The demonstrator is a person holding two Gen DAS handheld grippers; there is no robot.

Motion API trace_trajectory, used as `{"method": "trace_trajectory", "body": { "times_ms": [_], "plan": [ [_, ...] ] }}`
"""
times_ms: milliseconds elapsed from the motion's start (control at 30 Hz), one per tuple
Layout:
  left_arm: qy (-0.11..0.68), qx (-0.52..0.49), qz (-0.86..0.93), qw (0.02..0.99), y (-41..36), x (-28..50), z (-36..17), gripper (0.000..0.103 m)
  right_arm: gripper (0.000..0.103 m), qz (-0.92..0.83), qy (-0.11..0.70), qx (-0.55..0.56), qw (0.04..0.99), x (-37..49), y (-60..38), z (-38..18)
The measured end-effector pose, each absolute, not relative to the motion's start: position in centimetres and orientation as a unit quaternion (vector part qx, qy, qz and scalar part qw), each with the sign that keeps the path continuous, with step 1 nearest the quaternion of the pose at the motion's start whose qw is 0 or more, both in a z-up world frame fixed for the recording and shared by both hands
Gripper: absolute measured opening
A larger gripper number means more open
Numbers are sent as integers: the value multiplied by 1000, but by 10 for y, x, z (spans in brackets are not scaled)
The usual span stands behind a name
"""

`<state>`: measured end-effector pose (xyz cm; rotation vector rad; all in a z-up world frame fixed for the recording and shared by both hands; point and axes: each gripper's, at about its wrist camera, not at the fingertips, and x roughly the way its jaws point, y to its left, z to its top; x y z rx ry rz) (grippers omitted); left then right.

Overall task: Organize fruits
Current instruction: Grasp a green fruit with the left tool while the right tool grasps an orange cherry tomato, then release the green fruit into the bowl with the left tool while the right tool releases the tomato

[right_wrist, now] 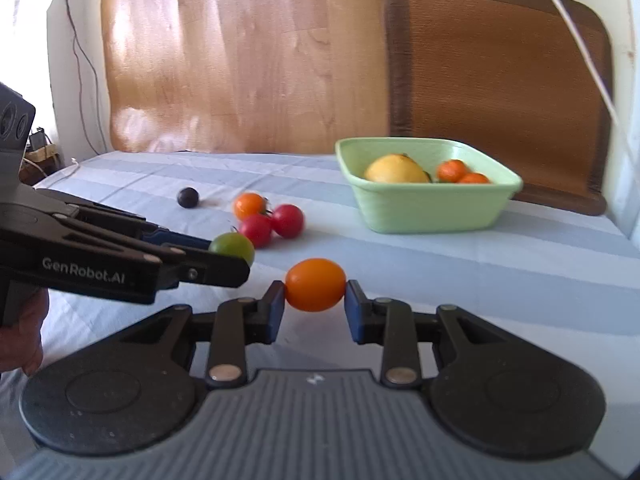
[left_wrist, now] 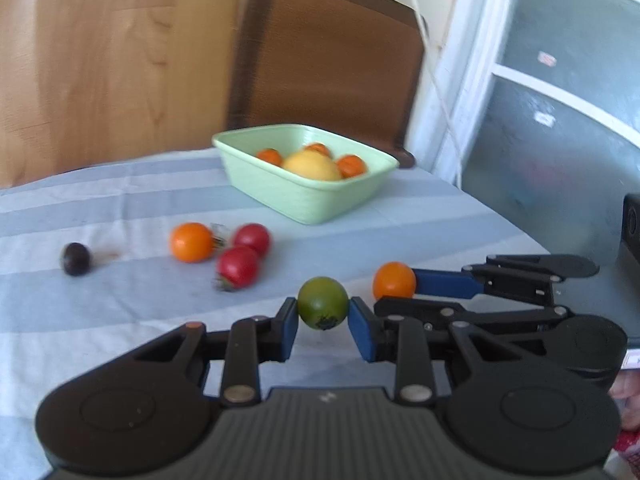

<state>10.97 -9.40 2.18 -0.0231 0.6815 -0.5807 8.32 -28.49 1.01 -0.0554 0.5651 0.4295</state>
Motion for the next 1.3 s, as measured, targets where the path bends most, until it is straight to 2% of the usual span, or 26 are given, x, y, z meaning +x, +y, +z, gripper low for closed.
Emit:
{"method": "trace_trajectory", "body": {
  "times_ms": [200,267,300,400,467,633,867,1000,1167,1233,1267,1300],
  "plan": [
    [342,15,-264,902,-112,109,14,30,37,203,295,-33,933,89,-288,4],
    [341,12,-255,905,-109,108,15,39,37,204,299,-33,932,91,-287,3],
    [341,10,-254,905,-107,109,15,39,39,205,299,-33,931,90,-285,3],
    [340,13,-258,905,-108,108,15,36,40,206,298,-34,931,88,-286,2],
    [340,16,-265,902,-110,109,14,28,36,206,296,-30,932,87,-287,2],
    [330,3,-280,901,-115,119,26,28,35,192,256,-25,947,88,-294,11],
    [303,-39,-260,916,-121,188,68,29,35,154,210,34,965,147,-321,36],
    [327,-89,-234,911,-120,245,68,29,35,136,223,33,965,184,-322,31],
    [351,-105,-216,905,-123,285,58,29,37,129,221,22,966,203,-319,24],
    [360,-104,-213,902,-126,293,54,31,38,125,215,27,968,205,-324,21],
    [363,-100,-212,902,-127,295,52,38,44,122,209,25,970,203,-324,20],
    [361,-96,-212,903,-128,295,51,40,51,118,205,22,971,201,-325,20]
  ]
}}
